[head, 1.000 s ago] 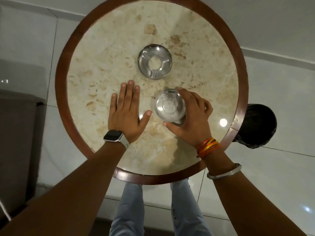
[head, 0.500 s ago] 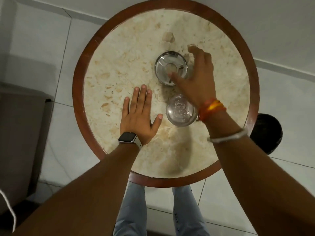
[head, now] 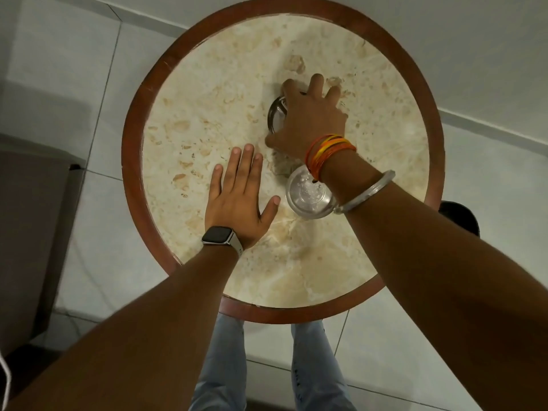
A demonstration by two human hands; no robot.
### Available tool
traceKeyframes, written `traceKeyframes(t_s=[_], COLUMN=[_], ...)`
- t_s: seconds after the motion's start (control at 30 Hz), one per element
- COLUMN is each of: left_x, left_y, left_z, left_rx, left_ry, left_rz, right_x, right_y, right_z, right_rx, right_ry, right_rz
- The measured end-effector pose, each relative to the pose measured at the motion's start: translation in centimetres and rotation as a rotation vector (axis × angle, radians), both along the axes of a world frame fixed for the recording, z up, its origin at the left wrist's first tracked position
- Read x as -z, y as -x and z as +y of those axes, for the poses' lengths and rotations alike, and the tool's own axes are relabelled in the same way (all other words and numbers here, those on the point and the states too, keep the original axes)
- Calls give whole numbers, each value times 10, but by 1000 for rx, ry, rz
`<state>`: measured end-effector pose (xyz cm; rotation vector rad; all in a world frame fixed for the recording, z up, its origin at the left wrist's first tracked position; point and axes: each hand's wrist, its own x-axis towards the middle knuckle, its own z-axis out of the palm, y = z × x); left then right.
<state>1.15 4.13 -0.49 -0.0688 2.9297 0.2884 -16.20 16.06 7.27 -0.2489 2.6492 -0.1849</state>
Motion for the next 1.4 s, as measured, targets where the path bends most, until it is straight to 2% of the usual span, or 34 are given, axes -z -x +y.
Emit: traceKeyframes(t_s=[0.1, 0.27, 0.4, 0.5, 0.77, 1.23, 1.4], left_x=[0, -1, -1, 0, -2, -2, -2], left_y=[0, -1, -2, -2, -1, -1, -2], left_z=[1, 0, 0, 0, -1, -1, -1], left_rx=[-3, -6, 2, 2, 0, 1, 0], left_ry=[-2, -5, 0, 10, -13, -11, -14], left_rz=[0, 10, 6, -1, -4, 3, 9], right_x=[0, -7, -11, -4, 32, 67, 67], right_y=[-7, -42, -81, -106, -140, -145, -144], right_z=[9, 40, 70, 88, 112, 113, 111], right_rx=[76, 267, 304, 333, 226, 110, 66], right_ry=[182, 684, 802, 820, 814, 749, 637], right_rz=[43, 189, 311, 298, 254, 222, 219])
